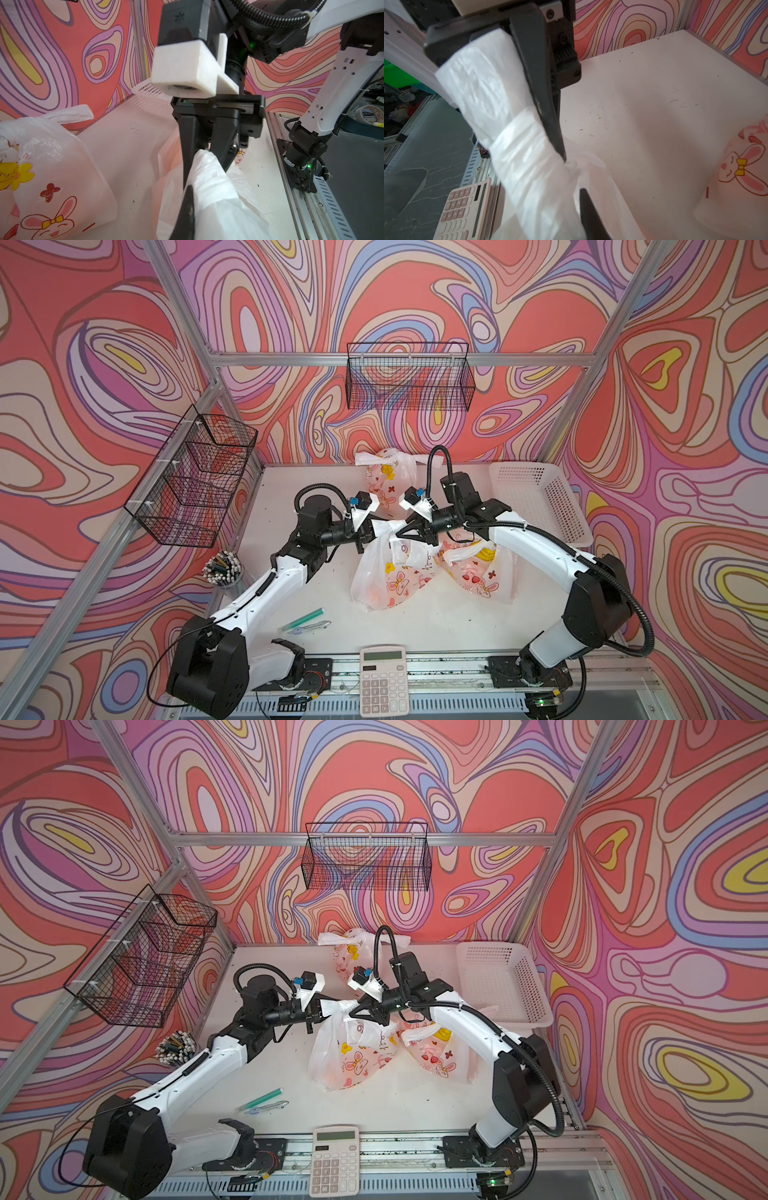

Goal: Place the oranges into plastic bags & tie knots
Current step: Tie the plastic bag at the center of the board.

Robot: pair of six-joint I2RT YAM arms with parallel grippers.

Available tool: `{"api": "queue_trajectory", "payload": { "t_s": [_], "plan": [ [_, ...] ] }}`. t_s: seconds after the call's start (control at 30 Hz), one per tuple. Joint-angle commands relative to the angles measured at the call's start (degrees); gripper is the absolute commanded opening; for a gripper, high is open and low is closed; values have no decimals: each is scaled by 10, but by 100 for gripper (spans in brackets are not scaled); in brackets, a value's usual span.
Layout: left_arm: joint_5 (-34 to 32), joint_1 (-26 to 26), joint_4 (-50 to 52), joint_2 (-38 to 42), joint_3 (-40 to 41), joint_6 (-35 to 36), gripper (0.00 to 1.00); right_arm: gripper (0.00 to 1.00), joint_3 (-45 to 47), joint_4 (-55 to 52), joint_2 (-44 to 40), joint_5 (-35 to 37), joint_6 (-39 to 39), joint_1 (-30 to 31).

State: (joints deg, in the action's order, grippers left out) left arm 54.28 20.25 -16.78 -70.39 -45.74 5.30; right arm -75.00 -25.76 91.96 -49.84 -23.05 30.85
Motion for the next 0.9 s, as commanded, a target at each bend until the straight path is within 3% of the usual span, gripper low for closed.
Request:
{"api": "queue_trajectory", "payload": {
  "t_s": [0.0,0.1,0.17,0.4,0.57,0.87],
  "plan": [
    [-24,-2,6,21,1,-25,4,0,-1,16,-10,45,-1,4],
    [-33,-2,6,28,11,-43,15,0,14,42,-28,72,4,5],
    [-30,-1,-2,25,20,-53,17,0,25,59,-40,77,6,6],
    [23,0,-95,3,50,-113,9,0,21,56,-55,162,-6,8],
    [26,3,-74,-11,41,-103,1,0,16,69,-57,207,-13,16],
    [29,13,-122,-34,51,-131,0,0,58,200,-37,108,54,34]
  ]
}}
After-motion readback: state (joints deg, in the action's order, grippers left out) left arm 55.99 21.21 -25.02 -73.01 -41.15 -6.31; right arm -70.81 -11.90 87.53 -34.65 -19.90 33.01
